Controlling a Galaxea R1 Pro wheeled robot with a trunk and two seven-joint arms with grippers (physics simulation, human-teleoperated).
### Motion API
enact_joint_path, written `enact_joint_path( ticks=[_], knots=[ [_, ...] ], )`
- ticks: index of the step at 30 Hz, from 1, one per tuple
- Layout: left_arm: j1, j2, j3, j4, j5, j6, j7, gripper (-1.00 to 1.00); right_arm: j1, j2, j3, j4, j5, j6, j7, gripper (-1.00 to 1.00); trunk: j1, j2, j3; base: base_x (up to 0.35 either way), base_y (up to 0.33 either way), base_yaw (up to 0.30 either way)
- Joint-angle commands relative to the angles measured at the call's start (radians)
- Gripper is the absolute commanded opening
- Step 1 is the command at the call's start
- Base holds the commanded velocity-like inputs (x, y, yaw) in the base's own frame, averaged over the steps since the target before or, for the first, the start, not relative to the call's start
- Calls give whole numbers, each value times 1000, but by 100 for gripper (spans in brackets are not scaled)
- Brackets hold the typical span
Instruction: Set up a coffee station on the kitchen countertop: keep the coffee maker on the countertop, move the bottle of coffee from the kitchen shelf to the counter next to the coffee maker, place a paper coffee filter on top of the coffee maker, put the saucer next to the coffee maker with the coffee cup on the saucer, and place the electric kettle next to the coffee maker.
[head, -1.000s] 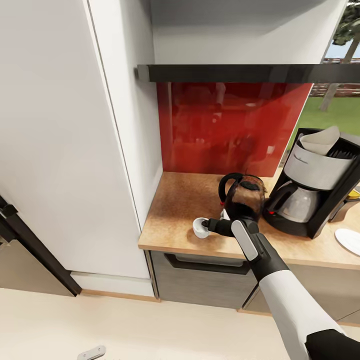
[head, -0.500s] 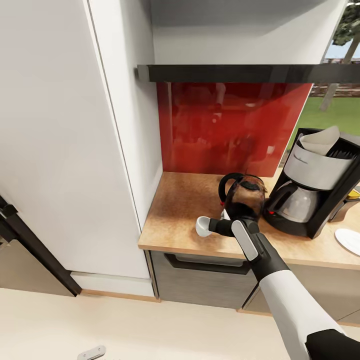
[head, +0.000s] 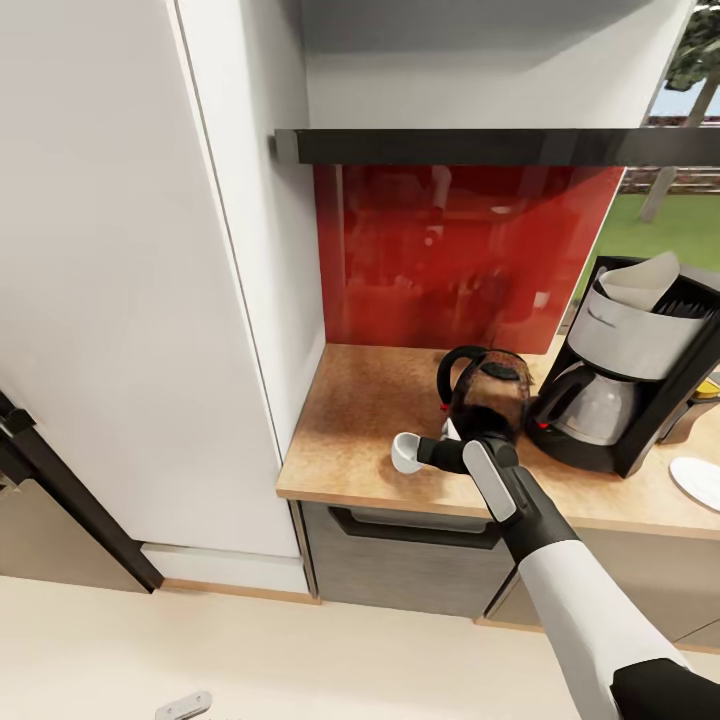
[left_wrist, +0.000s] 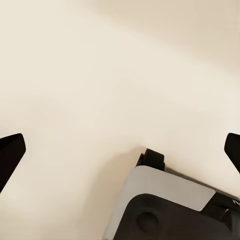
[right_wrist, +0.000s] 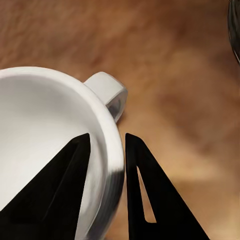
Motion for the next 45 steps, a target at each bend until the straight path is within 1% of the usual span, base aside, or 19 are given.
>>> enact_joint_path(
  ticks=[1,8,13,18,35,45],
  knots=[
    [-1,0,1,1,5,-5,1,100,0,0,2,0,-18,1,-11,-100,0,-1,-1,0,0,0],
    [-1,-2,1,1,5,-5,1,100,0,2,2,-2,-18,1,-11,-100,0,-1,-1,0,0,0],
    [-1,-3,1,1,5,-5,2,100,0,2,2,-2,-18,1,-11,-100,-19,34,14,0,0,0],
    [-1,-3,1,1,5,-5,1,100,0,4,2,-2,-18,1,-11,-100,-38,69,35,0,0,0],
    [-1,-3,1,0,4,-5,3,100,2,5,5,-2,-20,3,-8,-100,-103,188,116,0,0,0],
    [-1,-4,1,0,2,-5,3,100,3,6,5,0,-20,3,-4,-100,-103,188,131,0,0,0]
  ],
)
